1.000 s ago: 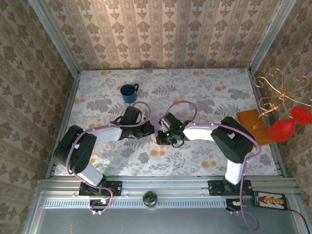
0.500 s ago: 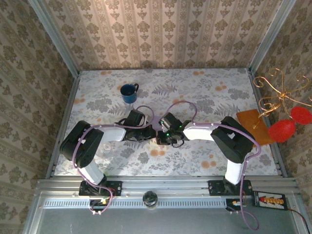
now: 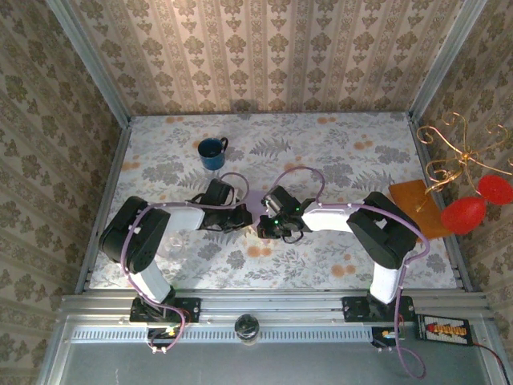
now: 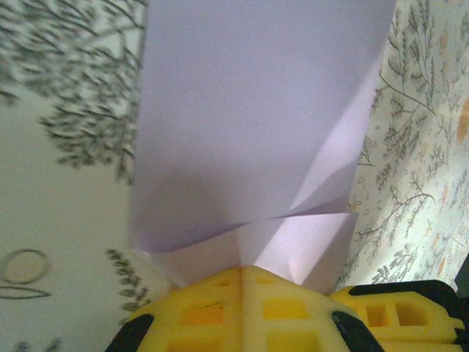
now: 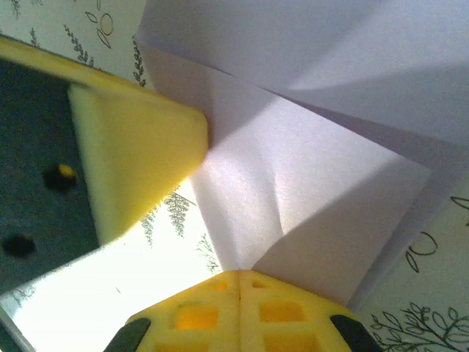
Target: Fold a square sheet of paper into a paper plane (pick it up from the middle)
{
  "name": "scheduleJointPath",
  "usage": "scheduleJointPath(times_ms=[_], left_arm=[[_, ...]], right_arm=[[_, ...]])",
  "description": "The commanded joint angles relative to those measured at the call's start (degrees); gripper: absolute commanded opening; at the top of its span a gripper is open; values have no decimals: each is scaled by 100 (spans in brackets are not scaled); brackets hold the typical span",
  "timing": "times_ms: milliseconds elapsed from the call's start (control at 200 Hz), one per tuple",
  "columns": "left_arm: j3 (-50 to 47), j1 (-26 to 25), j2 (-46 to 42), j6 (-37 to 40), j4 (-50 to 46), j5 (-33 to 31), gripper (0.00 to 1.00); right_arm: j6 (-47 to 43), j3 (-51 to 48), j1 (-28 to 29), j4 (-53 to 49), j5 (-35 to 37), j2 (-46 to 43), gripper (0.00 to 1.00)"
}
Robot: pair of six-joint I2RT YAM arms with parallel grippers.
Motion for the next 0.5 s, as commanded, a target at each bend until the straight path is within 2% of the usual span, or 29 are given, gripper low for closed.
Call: scheduleJointPath(times_ms=[0, 165, 195, 320, 495], left_arm=[[191, 252, 169, 304, -383, -218, 0], [429, 547, 370, 542, -649, -267, 0], [465, 764, 414, 572, -694, -260, 0], [581, 1082, 532, 668, -825, -214, 0], [753, 1276, 461, 812, -1028, -129, 1]], right_arm=[[-157, -502, -44, -963, 366, 332, 5], [-233, -599, -65, -1015, 374, 273, 5], [-250, -597, -64, -1025, 374, 272, 5], [-316, -590, -81, -1062, 383, 228, 5], [-572, -478, -131, -1110, 323, 162, 6]])
